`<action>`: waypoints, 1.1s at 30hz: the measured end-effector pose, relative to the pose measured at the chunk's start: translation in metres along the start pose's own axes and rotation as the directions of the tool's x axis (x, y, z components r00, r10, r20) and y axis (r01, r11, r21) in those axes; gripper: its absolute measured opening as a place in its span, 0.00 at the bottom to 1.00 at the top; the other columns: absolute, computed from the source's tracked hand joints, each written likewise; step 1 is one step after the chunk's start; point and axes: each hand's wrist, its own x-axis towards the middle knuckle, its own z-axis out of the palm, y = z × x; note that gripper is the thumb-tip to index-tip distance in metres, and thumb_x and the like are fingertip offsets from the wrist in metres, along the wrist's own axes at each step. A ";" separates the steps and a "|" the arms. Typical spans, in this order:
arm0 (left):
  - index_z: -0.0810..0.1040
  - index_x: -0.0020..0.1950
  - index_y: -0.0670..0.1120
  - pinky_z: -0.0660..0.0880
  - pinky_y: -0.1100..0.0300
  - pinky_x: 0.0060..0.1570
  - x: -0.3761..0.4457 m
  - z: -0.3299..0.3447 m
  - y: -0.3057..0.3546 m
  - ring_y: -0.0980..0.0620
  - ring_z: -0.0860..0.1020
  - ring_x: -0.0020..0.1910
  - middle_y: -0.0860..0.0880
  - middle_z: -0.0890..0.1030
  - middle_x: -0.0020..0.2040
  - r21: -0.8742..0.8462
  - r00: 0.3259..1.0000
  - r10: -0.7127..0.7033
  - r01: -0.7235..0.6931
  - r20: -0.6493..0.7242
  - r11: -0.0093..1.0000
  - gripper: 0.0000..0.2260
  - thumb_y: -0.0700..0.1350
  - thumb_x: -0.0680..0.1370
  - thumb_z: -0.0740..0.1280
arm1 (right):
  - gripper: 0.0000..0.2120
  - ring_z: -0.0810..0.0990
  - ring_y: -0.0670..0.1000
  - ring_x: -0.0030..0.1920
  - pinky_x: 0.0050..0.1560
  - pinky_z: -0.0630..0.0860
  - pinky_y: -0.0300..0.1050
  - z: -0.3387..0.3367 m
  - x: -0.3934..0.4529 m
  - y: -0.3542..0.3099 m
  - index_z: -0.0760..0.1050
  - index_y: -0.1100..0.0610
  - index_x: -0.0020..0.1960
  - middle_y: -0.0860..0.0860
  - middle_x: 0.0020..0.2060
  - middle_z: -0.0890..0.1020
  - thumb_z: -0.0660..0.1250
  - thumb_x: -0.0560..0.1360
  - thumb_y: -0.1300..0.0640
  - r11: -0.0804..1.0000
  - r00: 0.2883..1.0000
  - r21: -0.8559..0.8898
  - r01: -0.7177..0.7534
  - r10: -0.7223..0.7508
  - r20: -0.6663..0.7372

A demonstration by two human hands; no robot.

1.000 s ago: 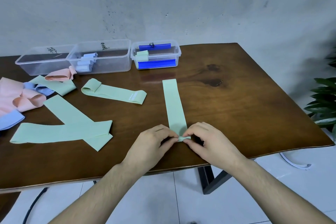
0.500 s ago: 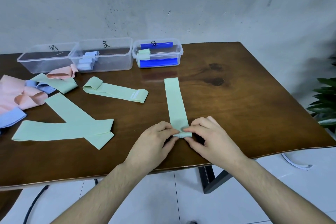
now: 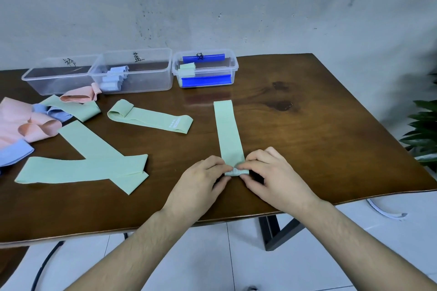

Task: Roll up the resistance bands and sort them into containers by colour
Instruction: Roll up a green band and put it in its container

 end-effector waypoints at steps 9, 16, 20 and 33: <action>0.84 0.55 0.47 0.63 0.83 0.46 0.000 -0.001 0.001 0.65 0.67 0.43 0.54 0.80 0.50 -0.016 0.999 -0.002 0.001 -0.036 1.000 0.07 0.43 0.77 0.72 | 0.11 0.73 0.42 0.53 0.53 0.72 0.31 -0.002 0.003 0.005 0.81 0.46 0.61 0.38 0.54 0.78 0.69 0.79 0.53 0.995 0.999 0.100 0.012 -0.016 0.043; 0.84 0.54 0.48 0.65 0.81 0.45 -0.009 -0.005 0.000 0.73 0.71 0.41 0.56 0.81 0.49 -0.063 1.000 0.002 -0.003 -0.026 0.998 0.07 0.44 0.76 0.73 | 0.12 0.74 0.43 0.54 0.54 0.73 0.33 -0.003 -0.004 0.001 0.81 0.46 0.62 0.36 0.54 0.78 0.68 0.80 0.51 0.991 0.997 0.130 0.010 -0.019 0.074; 0.84 0.55 0.49 0.66 0.81 0.45 -0.009 -0.006 -0.001 0.71 0.71 0.42 0.57 0.78 0.52 -0.055 1.000 -0.015 0.015 0.005 0.998 0.08 0.46 0.78 0.71 | 0.13 0.71 0.42 0.53 0.54 0.70 0.32 -0.002 -0.006 0.000 0.82 0.46 0.61 0.37 0.53 0.78 0.66 0.79 0.48 0.995 0.999 0.103 0.010 -0.014 0.038; 0.84 0.56 0.49 0.67 0.79 0.50 -0.004 -0.003 -0.001 0.65 0.73 0.45 0.56 0.80 0.54 -0.057 1.000 -0.002 0.001 -0.012 0.998 0.08 0.43 0.78 0.70 | 0.14 0.69 0.43 0.53 0.55 0.72 0.37 0.001 0.002 -0.001 0.81 0.46 0.63 0.37 0.52 0.76 0.62 0.80 0.46 0.998 1.000 0.056 -0.009 0.008 0.008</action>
